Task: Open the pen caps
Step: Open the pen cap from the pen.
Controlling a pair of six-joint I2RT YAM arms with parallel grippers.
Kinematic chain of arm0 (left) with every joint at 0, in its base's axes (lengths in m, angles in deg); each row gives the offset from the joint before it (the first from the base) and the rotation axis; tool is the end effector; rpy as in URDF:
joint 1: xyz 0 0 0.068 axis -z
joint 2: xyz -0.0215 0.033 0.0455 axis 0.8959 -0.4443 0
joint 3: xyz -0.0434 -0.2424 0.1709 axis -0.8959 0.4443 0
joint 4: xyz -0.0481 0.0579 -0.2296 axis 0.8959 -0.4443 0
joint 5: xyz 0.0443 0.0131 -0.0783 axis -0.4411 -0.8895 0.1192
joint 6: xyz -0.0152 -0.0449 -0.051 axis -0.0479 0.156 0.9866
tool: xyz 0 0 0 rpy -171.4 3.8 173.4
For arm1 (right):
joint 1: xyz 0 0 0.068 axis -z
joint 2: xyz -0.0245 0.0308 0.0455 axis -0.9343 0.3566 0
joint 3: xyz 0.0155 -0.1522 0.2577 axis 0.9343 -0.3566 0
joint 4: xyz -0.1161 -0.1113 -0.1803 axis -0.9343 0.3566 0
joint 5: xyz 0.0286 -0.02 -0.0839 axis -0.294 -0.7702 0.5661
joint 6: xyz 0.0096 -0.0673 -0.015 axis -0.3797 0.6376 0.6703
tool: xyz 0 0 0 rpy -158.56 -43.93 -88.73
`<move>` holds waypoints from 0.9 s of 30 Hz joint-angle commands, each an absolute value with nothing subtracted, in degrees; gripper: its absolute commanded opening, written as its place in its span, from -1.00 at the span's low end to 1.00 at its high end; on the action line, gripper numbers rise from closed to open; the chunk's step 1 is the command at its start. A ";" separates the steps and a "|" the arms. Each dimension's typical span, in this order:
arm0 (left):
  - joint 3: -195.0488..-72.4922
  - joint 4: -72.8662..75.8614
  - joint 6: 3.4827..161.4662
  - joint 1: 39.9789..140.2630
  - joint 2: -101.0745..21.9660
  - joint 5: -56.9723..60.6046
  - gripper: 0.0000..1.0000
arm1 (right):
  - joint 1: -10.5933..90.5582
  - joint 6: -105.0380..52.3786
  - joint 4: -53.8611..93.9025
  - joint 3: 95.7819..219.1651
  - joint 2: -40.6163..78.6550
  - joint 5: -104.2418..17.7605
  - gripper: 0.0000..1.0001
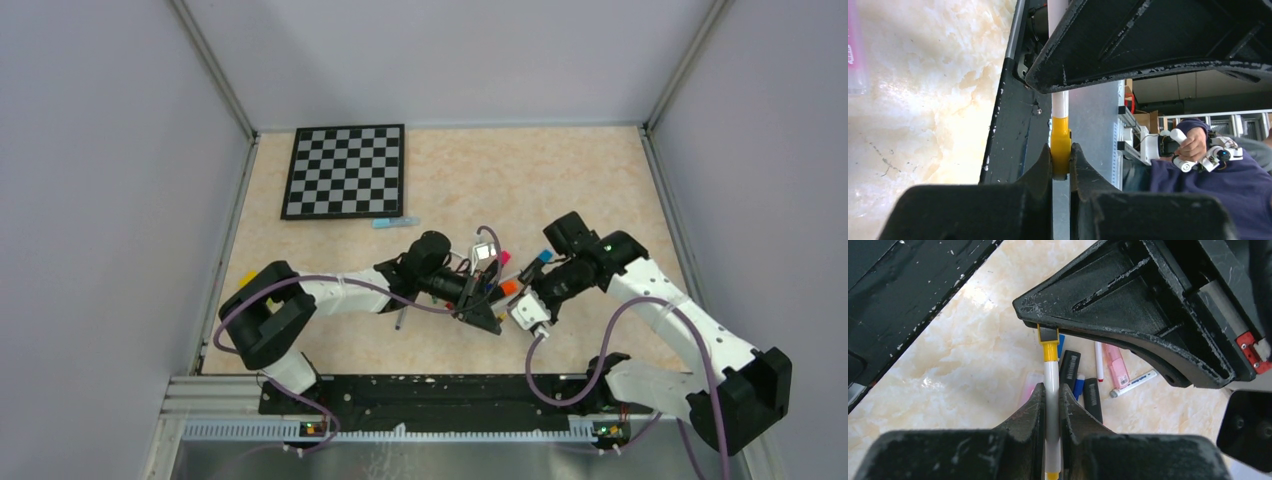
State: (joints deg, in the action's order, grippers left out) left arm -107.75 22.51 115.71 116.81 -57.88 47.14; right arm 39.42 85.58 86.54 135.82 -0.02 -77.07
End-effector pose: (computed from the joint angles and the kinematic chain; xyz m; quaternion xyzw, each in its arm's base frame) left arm 0.1626 -0.2932 0.2354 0.2981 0.7308 -0.6133 0.0309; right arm 0.1056 0.1034 0.2867 -0.8737 0.3144 0.2040 0.3102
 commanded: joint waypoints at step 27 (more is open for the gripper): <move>-101.40 -2.92 107.17 117.32 -50.20 56.19 -1.00 | 44.16 83.26 81.23 140.99 -1.25 -68.99 -1.00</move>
